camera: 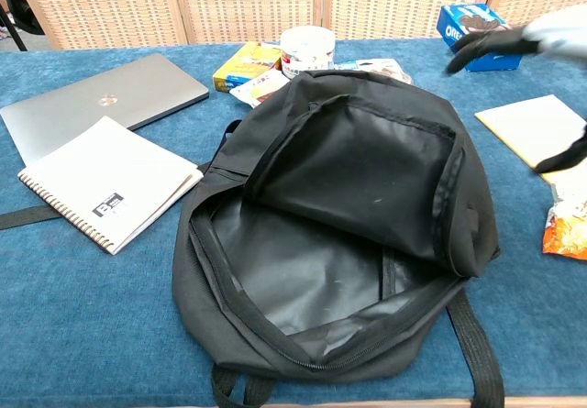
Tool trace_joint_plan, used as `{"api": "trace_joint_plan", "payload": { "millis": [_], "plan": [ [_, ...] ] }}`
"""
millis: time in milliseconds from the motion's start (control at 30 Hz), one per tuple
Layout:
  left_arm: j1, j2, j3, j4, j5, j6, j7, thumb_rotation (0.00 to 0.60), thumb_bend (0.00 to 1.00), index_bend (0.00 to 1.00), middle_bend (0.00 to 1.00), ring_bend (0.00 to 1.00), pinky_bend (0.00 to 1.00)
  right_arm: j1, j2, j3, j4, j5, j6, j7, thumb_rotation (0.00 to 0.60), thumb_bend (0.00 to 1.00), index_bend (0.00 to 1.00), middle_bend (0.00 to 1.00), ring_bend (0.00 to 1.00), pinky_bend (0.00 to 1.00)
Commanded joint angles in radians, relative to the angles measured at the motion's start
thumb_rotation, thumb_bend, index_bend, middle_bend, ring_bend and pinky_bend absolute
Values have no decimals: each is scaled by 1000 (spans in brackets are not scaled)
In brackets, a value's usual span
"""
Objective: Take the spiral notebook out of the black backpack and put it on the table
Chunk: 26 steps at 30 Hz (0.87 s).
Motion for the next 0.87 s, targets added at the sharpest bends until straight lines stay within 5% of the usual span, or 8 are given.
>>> {"api": "trace_joint_plan", "payload": {
  "millis": [33,367,667,867],
  "plan": [
    [59,64,35,-43,-14,20,23,600,15,1,0,0,0,-80,92,-39,28,-136,124,-34,600,0,107,0,0,19],
    [226,92,103,-74,35,197,-32,600,52,0,0,0,0,-225,21,-28,318,-256,382,21,600,0,107,0,0,19],
    [369,30,158,-29,174,407,-30,600,55,0,0,0,0,-409,-177,-49,420,-269,604,150,600,0,35,0,0,19],
    [393,24,165,-19,221,437,-10,600,72,0,0,0,0,-460,-190,-51,385,-259,626,163,600,0,18,0,0,19]
  ]
}}
